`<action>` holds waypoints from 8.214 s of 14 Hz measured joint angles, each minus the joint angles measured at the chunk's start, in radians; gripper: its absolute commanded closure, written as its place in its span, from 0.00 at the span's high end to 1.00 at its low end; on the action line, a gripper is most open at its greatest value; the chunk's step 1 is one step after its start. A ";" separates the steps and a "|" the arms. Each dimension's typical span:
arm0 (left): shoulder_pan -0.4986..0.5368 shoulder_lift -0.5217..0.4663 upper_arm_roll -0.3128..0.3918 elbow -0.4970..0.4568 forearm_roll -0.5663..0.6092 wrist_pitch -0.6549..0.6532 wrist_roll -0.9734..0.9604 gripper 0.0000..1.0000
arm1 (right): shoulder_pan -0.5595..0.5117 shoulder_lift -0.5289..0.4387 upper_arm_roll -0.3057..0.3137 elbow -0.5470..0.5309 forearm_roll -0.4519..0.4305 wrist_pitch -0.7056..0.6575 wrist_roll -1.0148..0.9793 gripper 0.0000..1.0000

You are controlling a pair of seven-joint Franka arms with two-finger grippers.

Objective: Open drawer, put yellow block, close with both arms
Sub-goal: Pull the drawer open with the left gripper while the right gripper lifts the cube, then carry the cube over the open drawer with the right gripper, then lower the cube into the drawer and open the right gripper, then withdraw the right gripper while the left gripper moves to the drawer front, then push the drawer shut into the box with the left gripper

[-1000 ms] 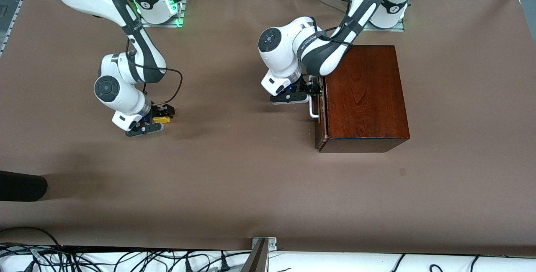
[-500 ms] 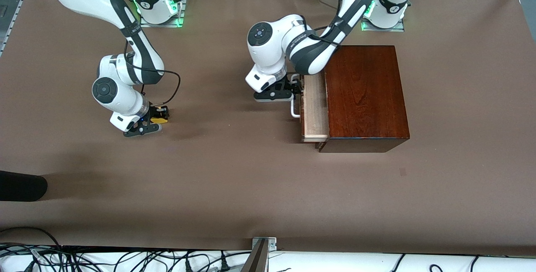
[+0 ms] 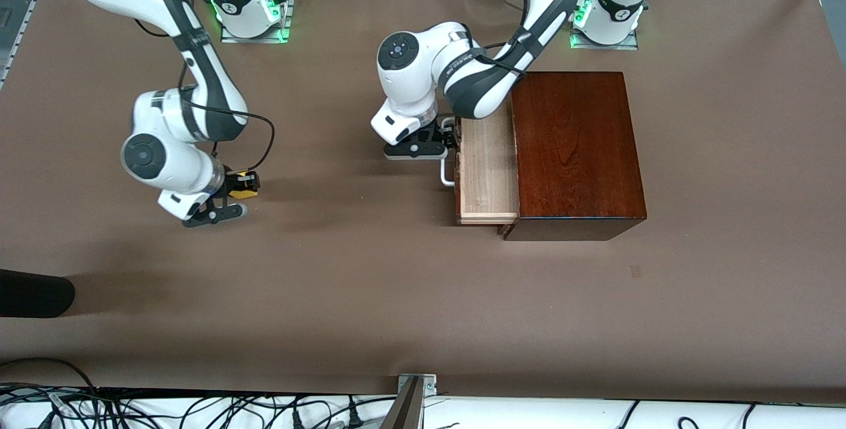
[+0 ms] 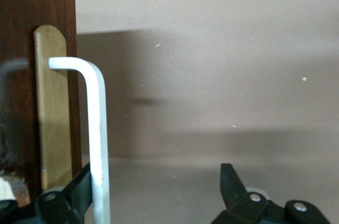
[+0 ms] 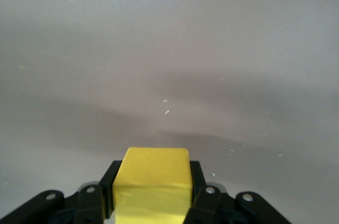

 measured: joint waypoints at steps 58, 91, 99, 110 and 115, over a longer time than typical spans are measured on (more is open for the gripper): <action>0.579 -0.726 0.282 -0.281 -0.311 -0.419 0.997 1.00 | 0.842 0.413 0.001 0.748 -0.169 -0.118 -0.455 0.99; 0.337 -0.362 -0.071 -0.076 -0.544 -0.418 1.277 1.00 | 0.325 -0.290 -0.185 0.450 0.013 -0.409 -0.261 1.00; 0.175 -0.138 -0.073 -0.076 -0.324 0.009 1.740 1.00 | 0.133 -0.447 -0.144 0.276 0.014 -0.490 -0.210 1.00; 0.134 -0.030 -0.030 -0.045 -0.250 -0.134 1.757 1.00 | 0.006 -0.458 -0.012 0.274 0.006 -0.536 -0.059 1.00; 0.135 -0.042 0.005 -0.037 -0.221 -0.265 1.763 1.00 | 0.002 -0.450 -0.029 0.274 0.006 -0.546 -0.059 1.00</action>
